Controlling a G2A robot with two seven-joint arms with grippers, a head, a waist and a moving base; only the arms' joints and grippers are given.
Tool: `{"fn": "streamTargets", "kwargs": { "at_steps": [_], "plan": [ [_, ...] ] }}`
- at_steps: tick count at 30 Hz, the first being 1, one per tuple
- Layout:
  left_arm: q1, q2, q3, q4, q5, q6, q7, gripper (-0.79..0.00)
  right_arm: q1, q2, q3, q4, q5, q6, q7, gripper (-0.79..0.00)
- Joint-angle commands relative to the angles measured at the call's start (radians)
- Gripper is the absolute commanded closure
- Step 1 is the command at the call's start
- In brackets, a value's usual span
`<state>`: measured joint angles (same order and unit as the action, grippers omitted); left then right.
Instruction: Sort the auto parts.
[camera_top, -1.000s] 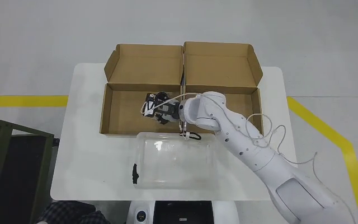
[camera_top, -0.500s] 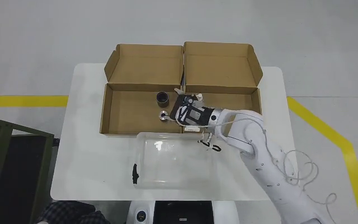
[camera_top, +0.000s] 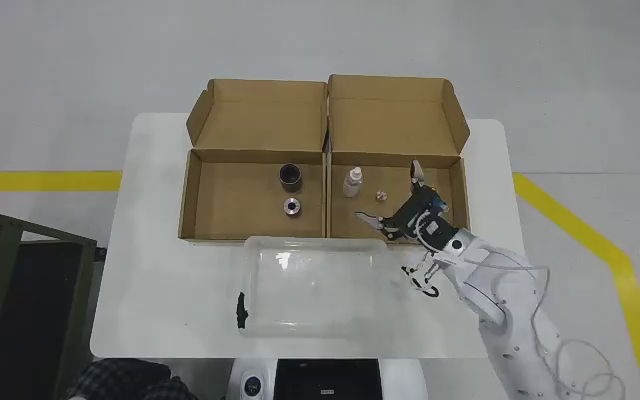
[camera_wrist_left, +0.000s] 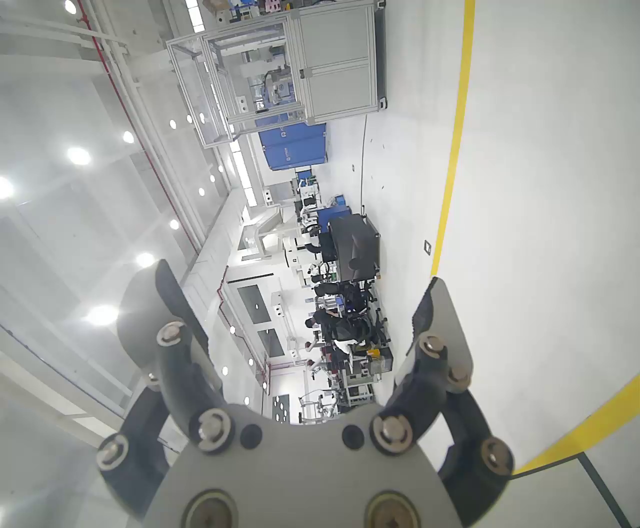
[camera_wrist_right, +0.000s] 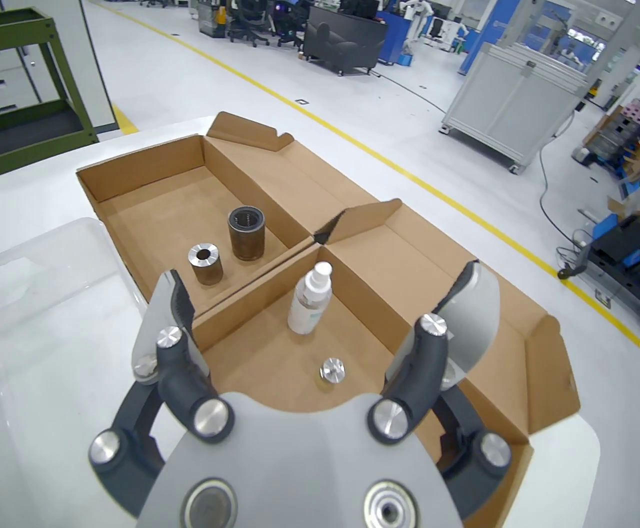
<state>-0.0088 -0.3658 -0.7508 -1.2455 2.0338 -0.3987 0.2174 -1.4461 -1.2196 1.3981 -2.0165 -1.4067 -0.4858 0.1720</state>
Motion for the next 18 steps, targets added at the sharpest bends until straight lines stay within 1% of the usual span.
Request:
{"fn": "streamTargets", "kwargs": {
  "at_steps": [1, 8, 18],
  "plan": [
    [0.0, 0.0, 0.0, 0.0, 0.0, 0.0, 0.0, -0.785, -0.053, 0.005, 0.044, -0.017, 0.002, 0.01, -0.032, -0.785],
    [0.0, 0.0, 0.0, 0.0, 0.0, 0.0, 0.0, -0.785, -0.209, 0.017, 0.165, -0.072, 0.004, 0.025, -0.131, -0.785],
    [0.0, 0.0, 0.0, 0.0, 0.0, 0.0, 0.0, -0.785, -0.384, 0.026, 0.289, -0.147, -0.012, 0.03, -0.215, -0.785]
  ]
}}
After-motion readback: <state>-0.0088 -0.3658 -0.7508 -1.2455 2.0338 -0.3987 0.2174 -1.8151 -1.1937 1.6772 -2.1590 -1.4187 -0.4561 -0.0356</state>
